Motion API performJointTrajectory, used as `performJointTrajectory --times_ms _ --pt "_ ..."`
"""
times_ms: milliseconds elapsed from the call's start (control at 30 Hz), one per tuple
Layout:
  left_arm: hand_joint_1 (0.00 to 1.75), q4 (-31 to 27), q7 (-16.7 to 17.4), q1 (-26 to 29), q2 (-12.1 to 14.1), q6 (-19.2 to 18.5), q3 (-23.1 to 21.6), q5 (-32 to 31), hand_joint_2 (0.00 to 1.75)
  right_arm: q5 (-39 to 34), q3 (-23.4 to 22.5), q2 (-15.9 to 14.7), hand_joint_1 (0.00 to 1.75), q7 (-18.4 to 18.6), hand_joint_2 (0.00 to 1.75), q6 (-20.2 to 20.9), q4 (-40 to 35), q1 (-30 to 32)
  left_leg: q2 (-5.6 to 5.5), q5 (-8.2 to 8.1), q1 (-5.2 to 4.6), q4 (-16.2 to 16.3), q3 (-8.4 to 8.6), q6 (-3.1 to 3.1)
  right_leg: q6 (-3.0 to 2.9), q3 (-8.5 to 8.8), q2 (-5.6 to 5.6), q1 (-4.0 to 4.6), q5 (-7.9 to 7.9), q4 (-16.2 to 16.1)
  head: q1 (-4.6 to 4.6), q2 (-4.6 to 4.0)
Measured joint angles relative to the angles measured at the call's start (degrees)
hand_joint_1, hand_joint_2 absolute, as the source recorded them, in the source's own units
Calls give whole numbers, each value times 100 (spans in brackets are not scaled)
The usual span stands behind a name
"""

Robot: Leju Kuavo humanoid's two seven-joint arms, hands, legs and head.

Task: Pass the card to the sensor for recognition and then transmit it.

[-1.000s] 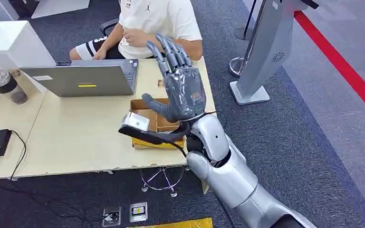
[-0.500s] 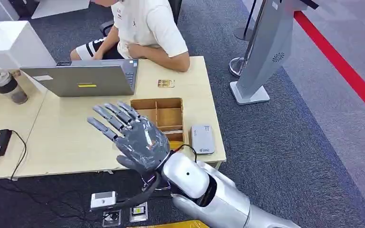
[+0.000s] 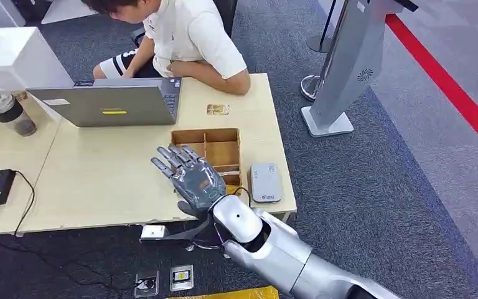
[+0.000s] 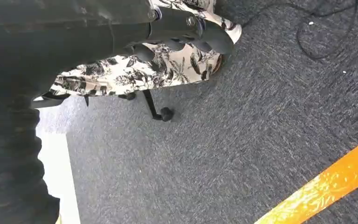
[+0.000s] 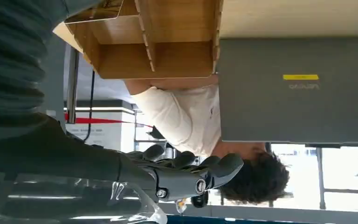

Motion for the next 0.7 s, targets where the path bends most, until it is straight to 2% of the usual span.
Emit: performJointTrajectory --times_ms 233,433,700 --pt "0 0 171 2 0 20 9 107 175 -236 -175 155 0 -7 175 -282 488 -91 1 0 0 0 1 0 0 0 1 0 0 0 0 0" --pt "0 0 258 3 -2 66 13 164 175 -271 -288 219 0 48 175 -295 619 -89 1 0 0 0 1 0 0 -1 2 0 0 0 -2 0" --pt "0 0 540 2 -39 162 31 284 175 -219 -332 354 0 33 175 -311 796 -83 2 0 0 0 2 0 0 -1 2 0 0 0 -2 0"
